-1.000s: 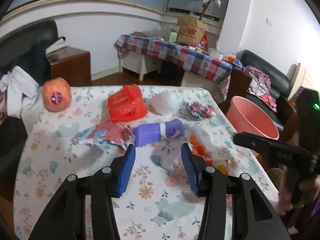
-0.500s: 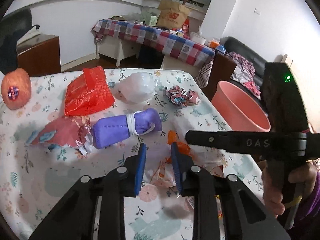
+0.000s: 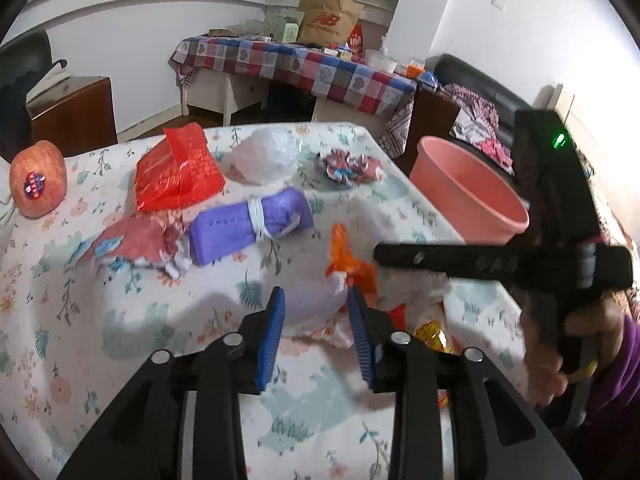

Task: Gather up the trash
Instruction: 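Grasp the white foam strip with the right tool while the left tool grasps a snack wrapper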

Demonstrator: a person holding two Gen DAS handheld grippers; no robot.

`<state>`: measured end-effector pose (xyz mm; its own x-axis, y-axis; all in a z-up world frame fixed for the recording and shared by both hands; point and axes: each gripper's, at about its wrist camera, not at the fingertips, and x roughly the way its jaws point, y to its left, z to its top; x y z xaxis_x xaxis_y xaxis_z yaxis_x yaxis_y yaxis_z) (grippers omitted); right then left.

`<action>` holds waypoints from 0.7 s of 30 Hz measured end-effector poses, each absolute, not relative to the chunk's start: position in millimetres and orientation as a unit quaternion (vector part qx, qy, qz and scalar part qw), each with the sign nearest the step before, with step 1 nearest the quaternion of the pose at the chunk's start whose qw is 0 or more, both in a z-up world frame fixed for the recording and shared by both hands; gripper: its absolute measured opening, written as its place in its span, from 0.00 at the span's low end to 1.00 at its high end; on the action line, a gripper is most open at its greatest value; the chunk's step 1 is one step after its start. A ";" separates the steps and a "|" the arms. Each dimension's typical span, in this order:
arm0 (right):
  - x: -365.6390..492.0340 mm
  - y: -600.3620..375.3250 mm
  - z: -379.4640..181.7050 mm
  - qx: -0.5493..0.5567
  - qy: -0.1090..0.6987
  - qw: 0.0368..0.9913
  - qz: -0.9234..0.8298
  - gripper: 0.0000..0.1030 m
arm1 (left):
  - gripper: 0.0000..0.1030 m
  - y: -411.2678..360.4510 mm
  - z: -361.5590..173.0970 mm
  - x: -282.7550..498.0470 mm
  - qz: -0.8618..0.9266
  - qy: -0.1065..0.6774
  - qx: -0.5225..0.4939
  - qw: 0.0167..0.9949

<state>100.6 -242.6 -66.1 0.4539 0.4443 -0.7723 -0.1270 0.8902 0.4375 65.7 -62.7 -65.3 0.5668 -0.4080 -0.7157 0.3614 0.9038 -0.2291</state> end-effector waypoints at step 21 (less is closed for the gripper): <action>52.2 -284.6 -36.4 0.141 0.425 0.884 0.137 0.28 | 0.48 -87.3 -42.4 33.4 -0.279 0.455 -0.069 0.843</action>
